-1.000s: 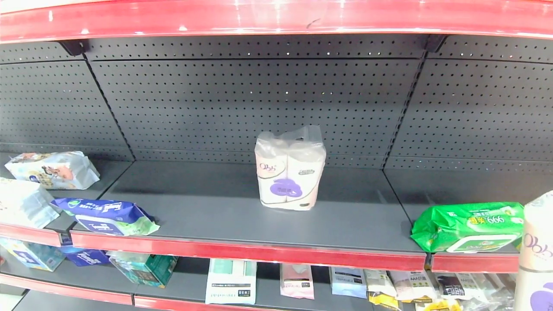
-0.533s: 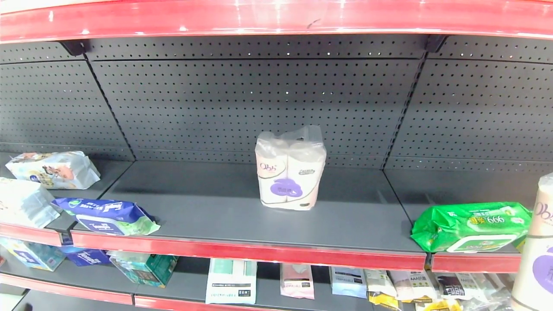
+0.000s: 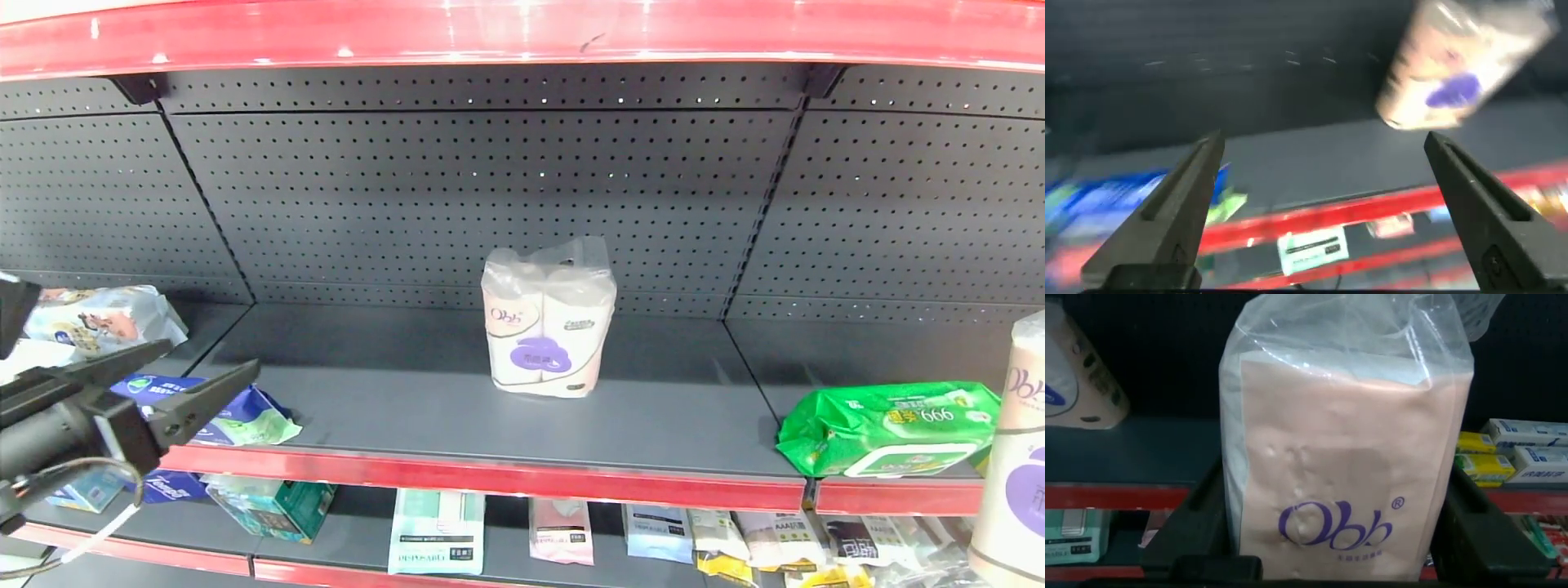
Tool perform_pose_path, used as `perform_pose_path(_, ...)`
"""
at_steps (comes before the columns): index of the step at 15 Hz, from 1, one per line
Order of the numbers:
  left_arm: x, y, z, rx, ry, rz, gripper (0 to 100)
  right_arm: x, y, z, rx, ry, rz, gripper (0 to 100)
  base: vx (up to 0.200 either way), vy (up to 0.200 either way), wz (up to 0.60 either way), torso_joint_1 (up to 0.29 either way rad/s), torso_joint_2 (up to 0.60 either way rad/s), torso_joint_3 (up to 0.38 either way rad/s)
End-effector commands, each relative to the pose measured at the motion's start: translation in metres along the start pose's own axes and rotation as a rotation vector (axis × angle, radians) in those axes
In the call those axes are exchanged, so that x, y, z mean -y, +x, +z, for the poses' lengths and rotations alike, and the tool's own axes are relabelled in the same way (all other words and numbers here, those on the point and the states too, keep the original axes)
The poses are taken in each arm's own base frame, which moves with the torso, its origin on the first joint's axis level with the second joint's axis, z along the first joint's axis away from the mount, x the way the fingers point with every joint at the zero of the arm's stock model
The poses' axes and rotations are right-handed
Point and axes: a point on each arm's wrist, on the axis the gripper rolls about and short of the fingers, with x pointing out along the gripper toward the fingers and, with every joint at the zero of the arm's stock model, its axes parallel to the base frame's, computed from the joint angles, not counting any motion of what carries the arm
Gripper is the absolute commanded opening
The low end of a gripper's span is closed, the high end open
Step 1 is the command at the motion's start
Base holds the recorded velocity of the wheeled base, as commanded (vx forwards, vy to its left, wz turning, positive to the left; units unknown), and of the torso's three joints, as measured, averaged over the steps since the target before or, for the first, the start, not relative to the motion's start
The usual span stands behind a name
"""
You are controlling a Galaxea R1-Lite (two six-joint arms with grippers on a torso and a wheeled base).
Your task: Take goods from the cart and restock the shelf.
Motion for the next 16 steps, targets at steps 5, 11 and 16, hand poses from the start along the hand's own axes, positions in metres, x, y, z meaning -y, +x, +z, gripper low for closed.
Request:
perform_pose_path(5,-0.024,0.106,-0.026,-0.139,0.18,-0.426,100,0.0,0.0,0.001,0.002,-0.011,0.002,0,0.0,0.0,0.0,0.0,0.0,0.0)
perform_pose_path(11,-0.032,0.169,-0.014,-0.052,0.214,-0.655,100,0.001,-0.001,0.002,0.009,-0.03,0.003,0,0.0,0.0,0.0,0.0,0.0,0.0)
perform_pose_path(16,-0.034,0.211,-0.023,0.026,0.246,-0.762,100,0.001,-0.001,0.005,0.015,-0.04,-0.001,0,0.0,0.0,0.0,0.0,0.0,0.0)
